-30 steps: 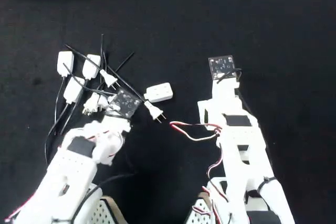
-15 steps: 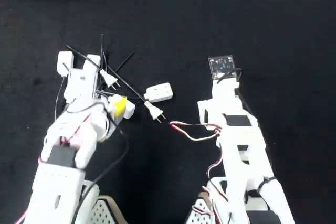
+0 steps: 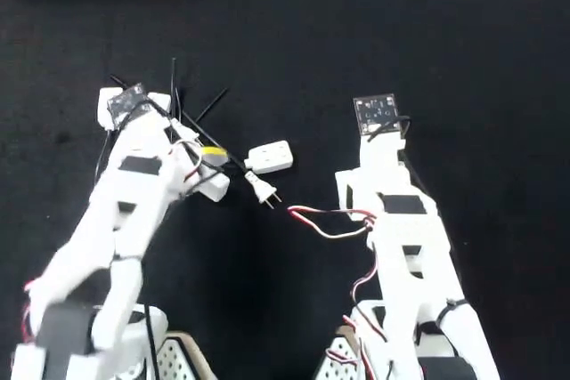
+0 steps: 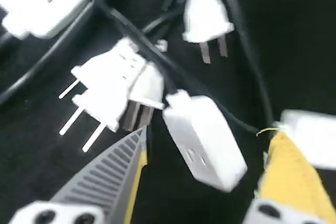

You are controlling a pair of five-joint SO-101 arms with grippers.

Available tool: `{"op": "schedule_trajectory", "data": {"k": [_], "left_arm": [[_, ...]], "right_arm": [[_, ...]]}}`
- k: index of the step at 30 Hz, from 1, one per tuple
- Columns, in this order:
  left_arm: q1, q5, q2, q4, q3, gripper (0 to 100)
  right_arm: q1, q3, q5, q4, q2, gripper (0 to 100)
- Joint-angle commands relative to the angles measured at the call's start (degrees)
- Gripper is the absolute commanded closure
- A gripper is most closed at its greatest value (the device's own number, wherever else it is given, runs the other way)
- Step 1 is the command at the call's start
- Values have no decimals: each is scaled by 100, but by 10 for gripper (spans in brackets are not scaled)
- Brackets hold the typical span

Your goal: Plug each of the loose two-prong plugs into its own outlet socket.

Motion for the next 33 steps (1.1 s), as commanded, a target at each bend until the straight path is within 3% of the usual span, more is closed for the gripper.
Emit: {"op": "schedule_trajectory", "data": {"k": [1,4,10,13,18,24,33], "left_arm": [[-127,343,659,-79,-708,648],[-92,360,1178,-79,-1033,696],[-4,-308,1705,-70,-1226,971],[-4,-431,1705,53,-1209,970],[-4,-448,1477,1178,-1552,970],[4,-1143,211,2022,-1411,970],[-57,-1811,-2400,2101,-13,970]], "right_arm": [[105,-22,18,-97,-154,985],[105,-22,18,-97,-154,985],[105,-22,18,-97,-154,985],[105,-22,18,-97,-154,985],[105,-22,18,-97,-154,985],[105,-22,18,-97,-163,985],[105,-22,18,-88,-163,985]]}}
